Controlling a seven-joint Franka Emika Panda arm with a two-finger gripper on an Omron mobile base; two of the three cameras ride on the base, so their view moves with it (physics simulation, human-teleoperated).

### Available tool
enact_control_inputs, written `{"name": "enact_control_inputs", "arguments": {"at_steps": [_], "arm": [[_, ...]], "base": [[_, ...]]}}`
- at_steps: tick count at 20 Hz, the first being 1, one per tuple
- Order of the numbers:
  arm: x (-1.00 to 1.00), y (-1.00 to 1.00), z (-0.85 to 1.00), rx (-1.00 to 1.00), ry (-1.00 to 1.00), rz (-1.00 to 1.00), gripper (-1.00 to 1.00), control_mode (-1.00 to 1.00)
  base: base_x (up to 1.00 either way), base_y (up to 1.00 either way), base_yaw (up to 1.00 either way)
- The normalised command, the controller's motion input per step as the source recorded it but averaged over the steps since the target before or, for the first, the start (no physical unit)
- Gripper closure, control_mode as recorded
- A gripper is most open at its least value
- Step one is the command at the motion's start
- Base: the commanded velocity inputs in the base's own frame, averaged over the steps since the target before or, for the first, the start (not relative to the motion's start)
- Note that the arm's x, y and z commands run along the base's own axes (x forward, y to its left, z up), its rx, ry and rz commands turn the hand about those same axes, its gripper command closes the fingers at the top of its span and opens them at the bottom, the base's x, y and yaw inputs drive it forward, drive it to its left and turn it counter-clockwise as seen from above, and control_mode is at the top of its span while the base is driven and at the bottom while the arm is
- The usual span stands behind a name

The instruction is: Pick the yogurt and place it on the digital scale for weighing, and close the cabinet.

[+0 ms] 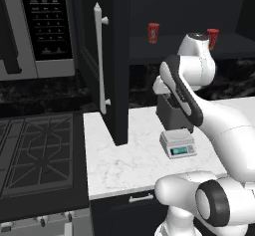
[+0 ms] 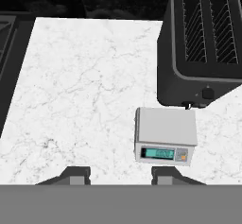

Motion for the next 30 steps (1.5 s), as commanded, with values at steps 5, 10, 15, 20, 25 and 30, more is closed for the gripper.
{"name": "enact_control_inputs", "arguments": {"at_steps": [5, 10, 15, 20, 25, 30], "arm": [[-0.38, -0.01, 0.00, 0.00, -0.10, 0.00, -1.00, -1.00], [-0.73, -0.06, 0.21, -0.01, -0.25, 0.00, -1.00, -1.00], [-0.45, -0.39, 0.75, 0.00, -0.20, -0.07, -1.00, -1.00], [-0.28, -0.44, 0.78, 0.00, -0.19, -0.17, -1.00, -1.00], [-0.50, -0.40, 0.97, 0.01, -0.32, -0.16, -1.00, -1.00], [-0.04, -0.28, 0.73, 0.09, -0.05, -0.06, -1.00, -1.00]], "base": [[0.00, 0.00, 0.00], [0.00, 0.00, 0.00], [0.00, 0.00, 0.00], [0.00, 0.00, 0.00], [0.00, 0.00, 0.00], [0.00, 0.00, 0.00]]}}
